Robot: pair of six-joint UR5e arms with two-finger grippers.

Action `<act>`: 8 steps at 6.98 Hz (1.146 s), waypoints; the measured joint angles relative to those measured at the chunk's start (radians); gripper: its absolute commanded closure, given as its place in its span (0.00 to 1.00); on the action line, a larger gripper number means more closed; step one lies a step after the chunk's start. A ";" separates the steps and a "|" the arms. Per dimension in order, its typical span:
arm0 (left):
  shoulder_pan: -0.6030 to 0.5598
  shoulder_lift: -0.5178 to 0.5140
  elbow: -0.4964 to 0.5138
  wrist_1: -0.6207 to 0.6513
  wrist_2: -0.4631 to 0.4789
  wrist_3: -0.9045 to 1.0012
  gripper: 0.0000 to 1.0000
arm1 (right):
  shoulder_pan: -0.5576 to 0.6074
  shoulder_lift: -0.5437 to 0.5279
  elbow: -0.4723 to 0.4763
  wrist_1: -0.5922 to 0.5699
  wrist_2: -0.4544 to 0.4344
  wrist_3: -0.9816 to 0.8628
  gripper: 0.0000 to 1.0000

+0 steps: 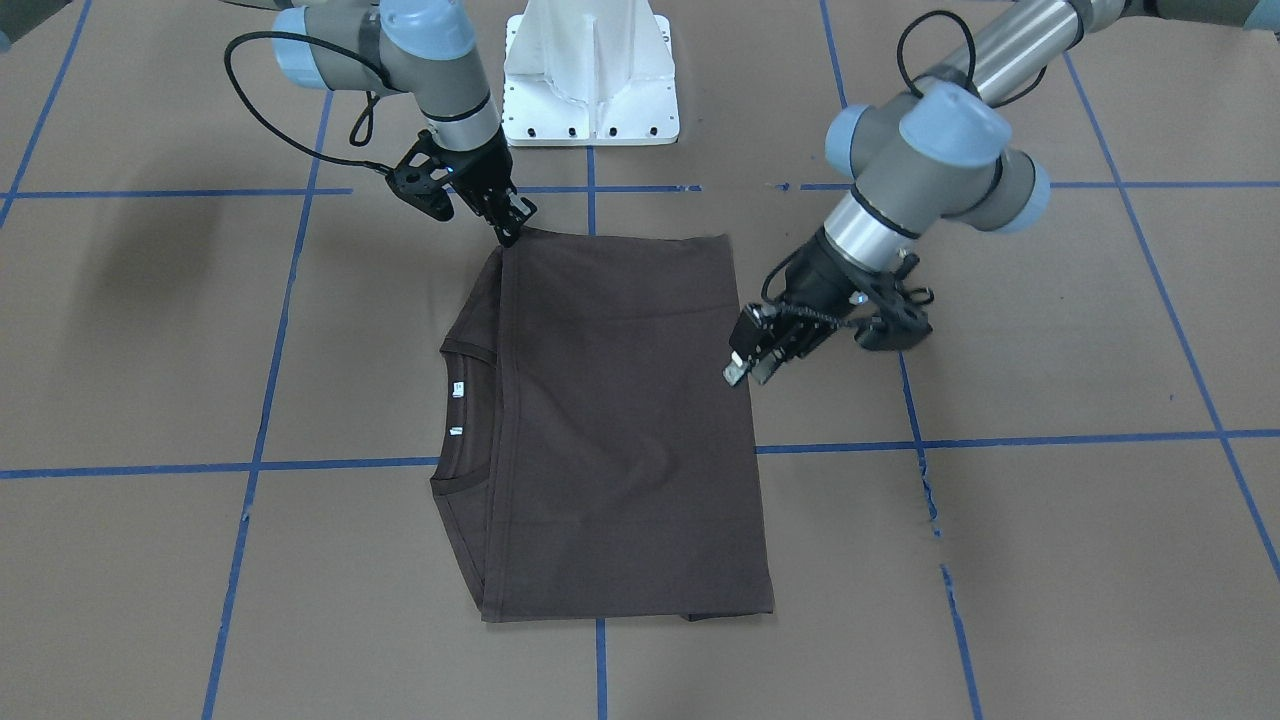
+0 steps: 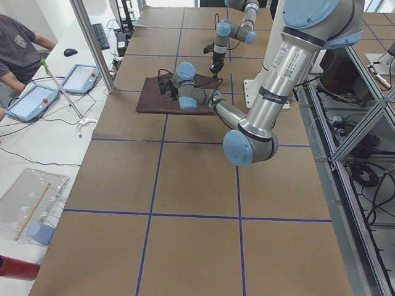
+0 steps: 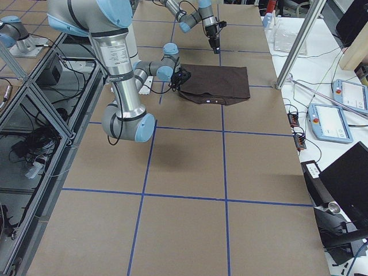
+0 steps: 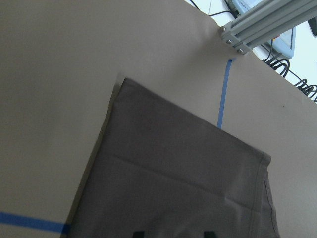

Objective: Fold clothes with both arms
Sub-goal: 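Move both grippers to the shirt edge nearest the robot and grasp it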

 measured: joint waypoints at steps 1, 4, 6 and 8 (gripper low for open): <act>0.106 0.057 -0.111 0.096 0.091 -0.047 0.50 | -0.005 -0.029 0.033 0.000 0.001 -0.001 1.00; 0.369 0.095 -0.233 0.298 0.285 -0.211 0.47 | -0.013 -0.053 0.060 0.000 0.004 -0.001 1.00; 0.433 0.101 -0.256 0.401 0.322 -0.246 0.47 | -0.013 -0.059 0.064 0.000 0.005 -0.001 1.00; 0.443 0.109 -0.292 0.491 0.326 -0.251 0.45 | -0.013 -0.060 0.065 0.000 0.005 -0.001 1.00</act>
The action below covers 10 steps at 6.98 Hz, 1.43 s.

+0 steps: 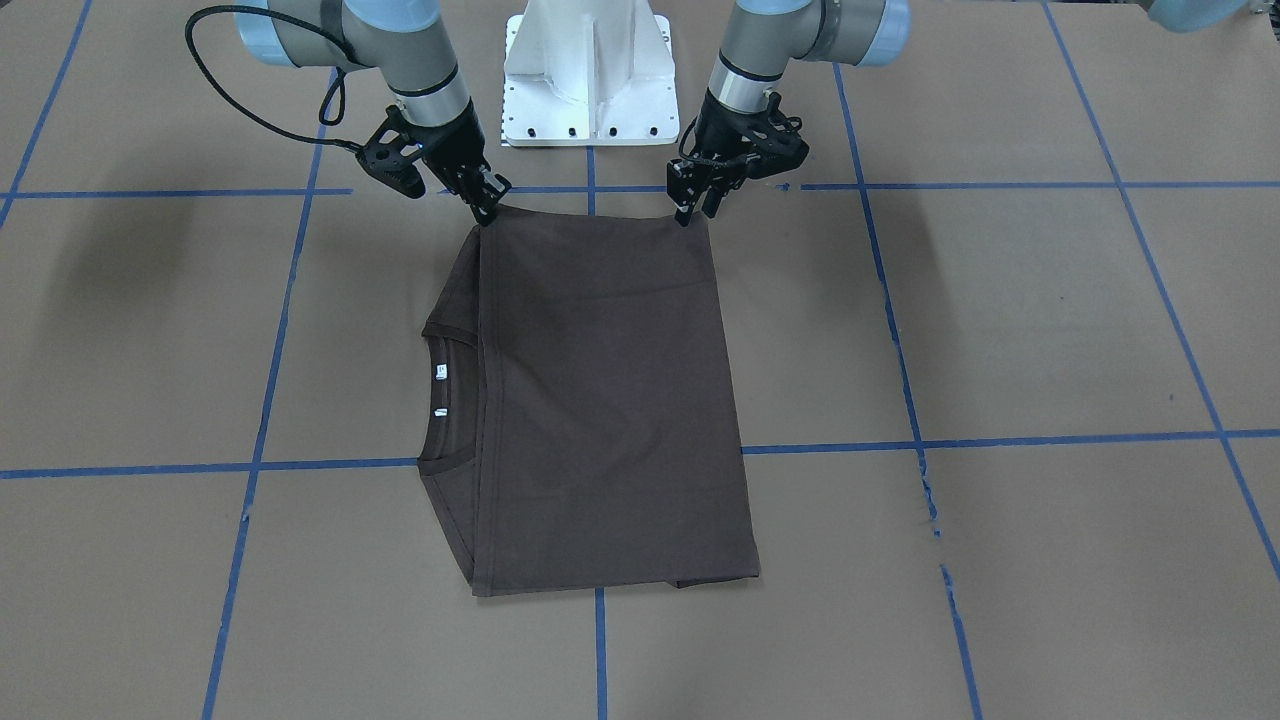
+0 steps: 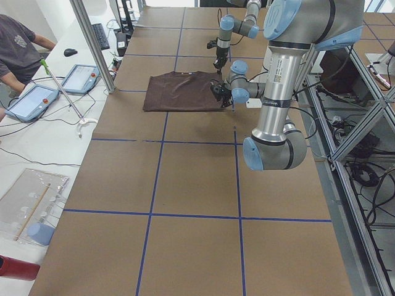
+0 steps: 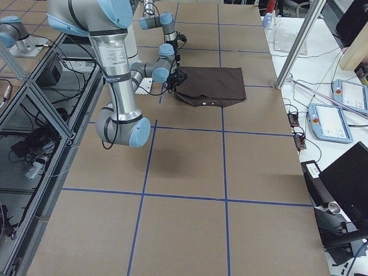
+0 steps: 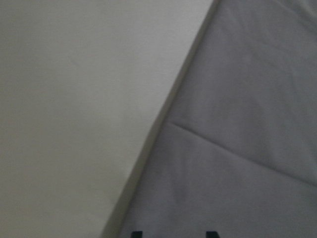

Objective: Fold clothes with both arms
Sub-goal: 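Move both grippers to the shirt edge nearest the robot and grasp it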

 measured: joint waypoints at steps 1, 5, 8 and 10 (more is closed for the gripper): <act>0.004 0.001 -0.001 0.014 0.000 0.000 0.45 | 0.000 0.000 0.001 0.000 0.000 0.000 1.00; 0.018 -0.004 0.033 0.014 -0.005 0.002 0.51 | 0.001 0.000 0.002 0.000 0.000 0.000 1.00; 0.030 -0.013 0.047 0.012 -0.010 0.002 1.00 | 0.001 0.000 0.003 0.000 0.000 0.000 1.00; 0.030 -0.015 0.039 0.013 -0.011 0.002 1.00 | 0.001 -0.005 0.008 0.000 0.000 0.000 1.00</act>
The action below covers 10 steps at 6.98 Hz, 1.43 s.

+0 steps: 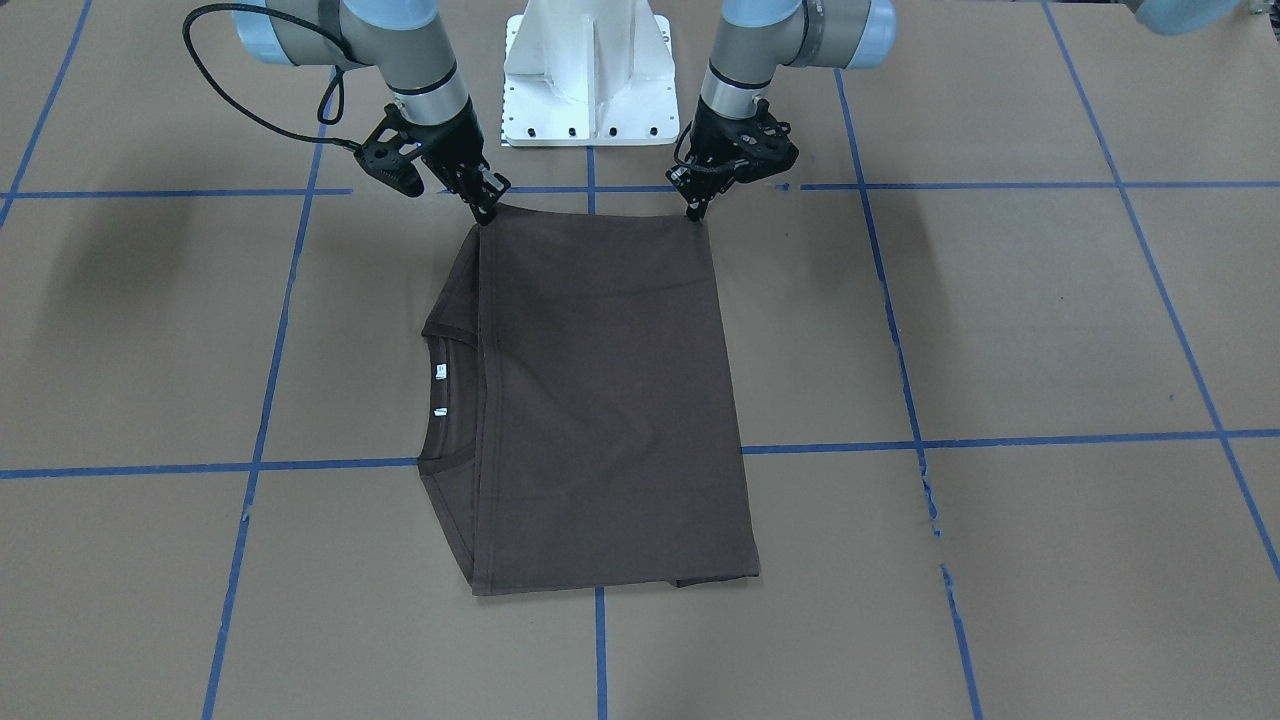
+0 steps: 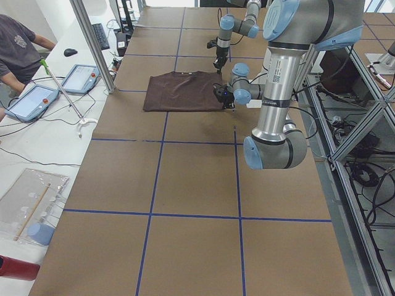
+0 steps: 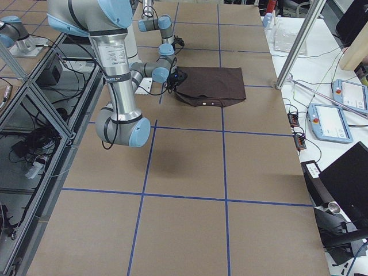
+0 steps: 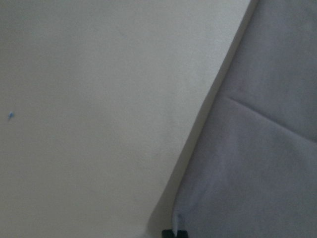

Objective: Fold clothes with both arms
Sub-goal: 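Move both grippers to the shirt edge nearest the robot and grasp it, then lift the near edge with both grippers and fold it away from the robot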

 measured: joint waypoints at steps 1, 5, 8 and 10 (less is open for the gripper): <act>-0.002 0.001 -0.015 0.002 0.001 0.000 1.00 | -0.001 -0.004 0.003 0.000 0.000 0.000 1.00; -0.014 0.019 -0.286 0.146 -0.045 -0.010 1.00 | -0.041 -0.104 0.167 -0.004 -0.003 0.004 1.00; -0.212 -0.094 -0.193 0.173 -0.118 0.129 1.00 | 0.144 0.065 0.103 -0.185 0.006 -0.105 1.00; -0.340 -0.164 -0.025 0.107 -0.140 0.228 1.00 | 0.264 0.215 -0.062 -0.251 0.017 -0.228 1.00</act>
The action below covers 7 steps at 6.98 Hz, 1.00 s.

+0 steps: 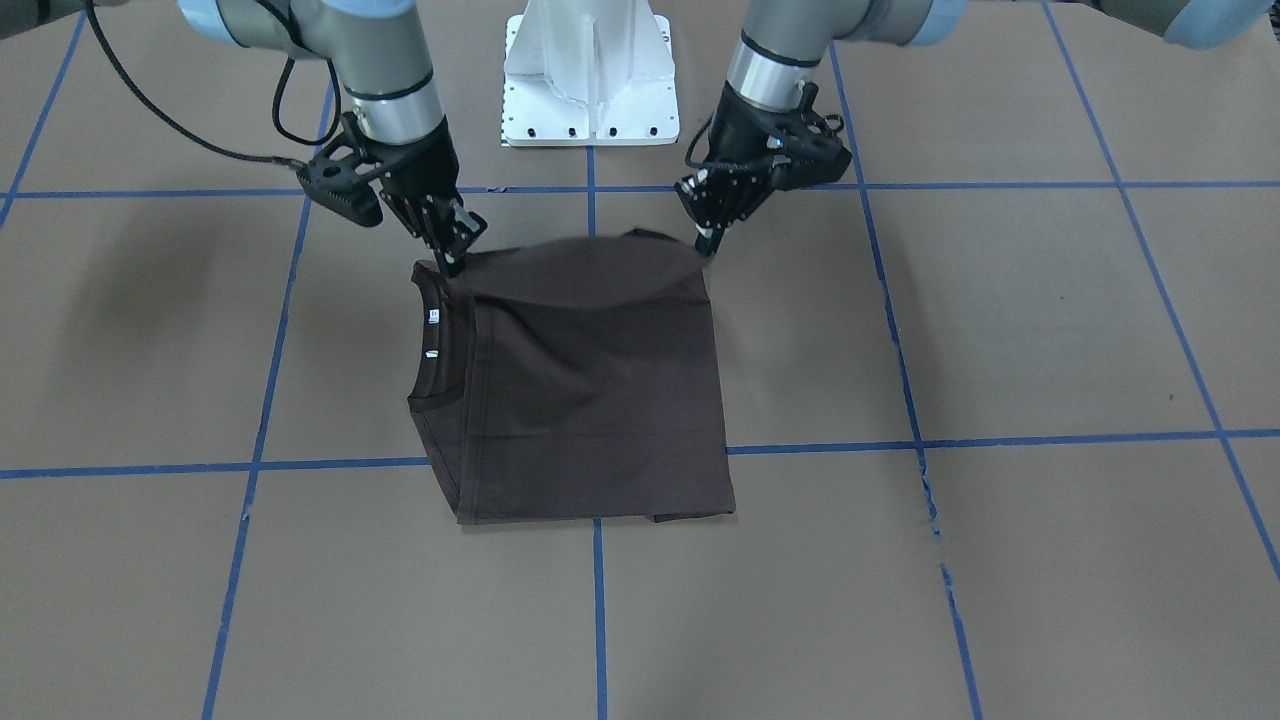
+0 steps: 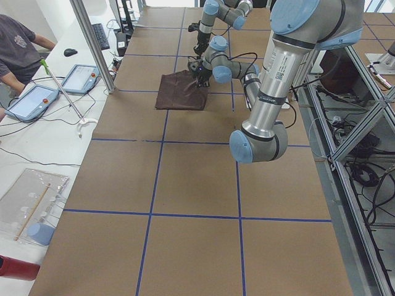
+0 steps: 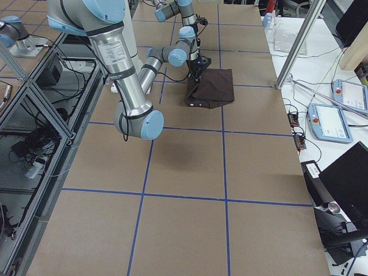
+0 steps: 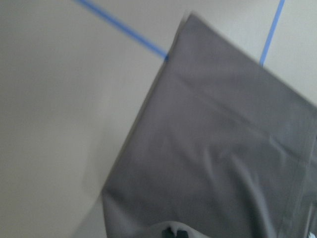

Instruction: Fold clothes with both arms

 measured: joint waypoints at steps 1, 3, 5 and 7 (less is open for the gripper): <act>-0.040 -0.040 0.094 -0.046 -0.002 0.030 1.00 | 0.039 0.064 -0.095 0.000 0.004 -0.036 1.00; -0.110 -0.133 0.297 -0.136 -0.002 0.102 0.67 | 0.094 0.144 -0.304 0.124 0.027 -0.079 1.00; -0.176 -0.251 0.599 -0.302 0.007 0.203 0.41 | 0.137 0.190 -0.506 0.286 0.050 -0.139 0.00; -0.243 -0.304 0.774 -0.460 0.014 0.293 0.36 | 0.207 0.278 -0.702 0.423 0.086 -0.214 0.00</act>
